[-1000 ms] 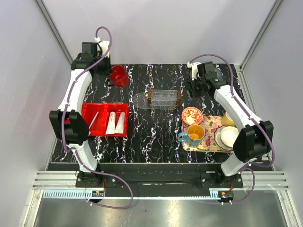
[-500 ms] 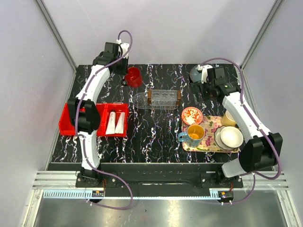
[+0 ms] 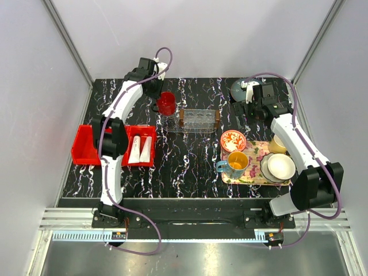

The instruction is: Prepare toiletry sets of a toothbrush and toothpaste on the tray

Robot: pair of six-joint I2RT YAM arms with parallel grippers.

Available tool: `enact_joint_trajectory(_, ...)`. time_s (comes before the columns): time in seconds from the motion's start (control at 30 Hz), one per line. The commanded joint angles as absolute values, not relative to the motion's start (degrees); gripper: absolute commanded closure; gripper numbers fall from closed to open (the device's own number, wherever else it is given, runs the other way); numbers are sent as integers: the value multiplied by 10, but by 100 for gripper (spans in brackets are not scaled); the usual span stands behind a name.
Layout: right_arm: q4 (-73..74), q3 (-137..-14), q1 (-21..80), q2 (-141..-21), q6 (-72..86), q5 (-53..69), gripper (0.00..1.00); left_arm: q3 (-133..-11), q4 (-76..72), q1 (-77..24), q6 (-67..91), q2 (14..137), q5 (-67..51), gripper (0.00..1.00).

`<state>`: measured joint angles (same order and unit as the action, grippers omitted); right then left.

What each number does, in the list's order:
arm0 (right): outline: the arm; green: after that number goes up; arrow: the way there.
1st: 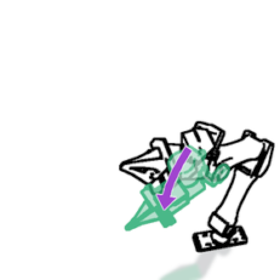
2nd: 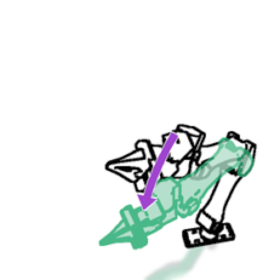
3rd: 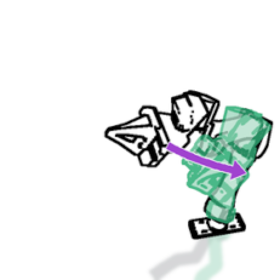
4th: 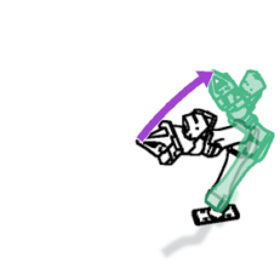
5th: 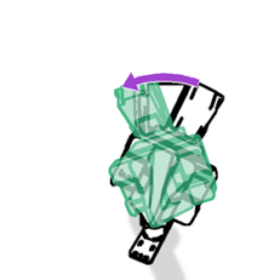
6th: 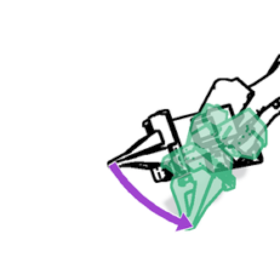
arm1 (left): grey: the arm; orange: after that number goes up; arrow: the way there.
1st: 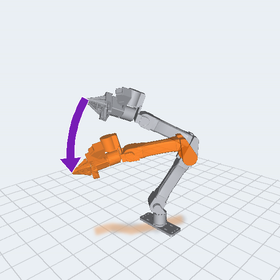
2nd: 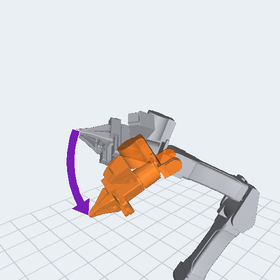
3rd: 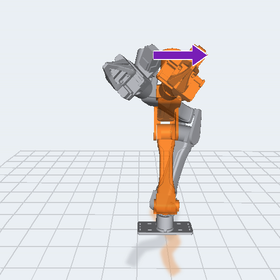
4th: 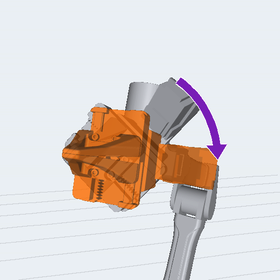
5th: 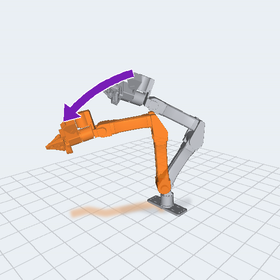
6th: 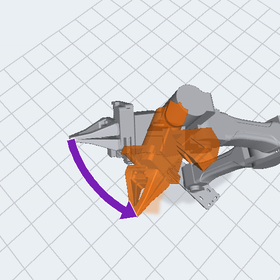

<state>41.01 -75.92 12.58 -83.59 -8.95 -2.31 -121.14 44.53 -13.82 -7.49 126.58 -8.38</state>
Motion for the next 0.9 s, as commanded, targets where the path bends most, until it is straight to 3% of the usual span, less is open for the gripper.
enact_joint_trajectory(0.0,381,-754,123,-824,-88,-14,0,-1214,417,-148,-72,1250,-79,100)
enact_joint_trajectory(0.87,367,-733,122,-819,-83,-7,0,-1071,361,-166,17,1187,-34,100)
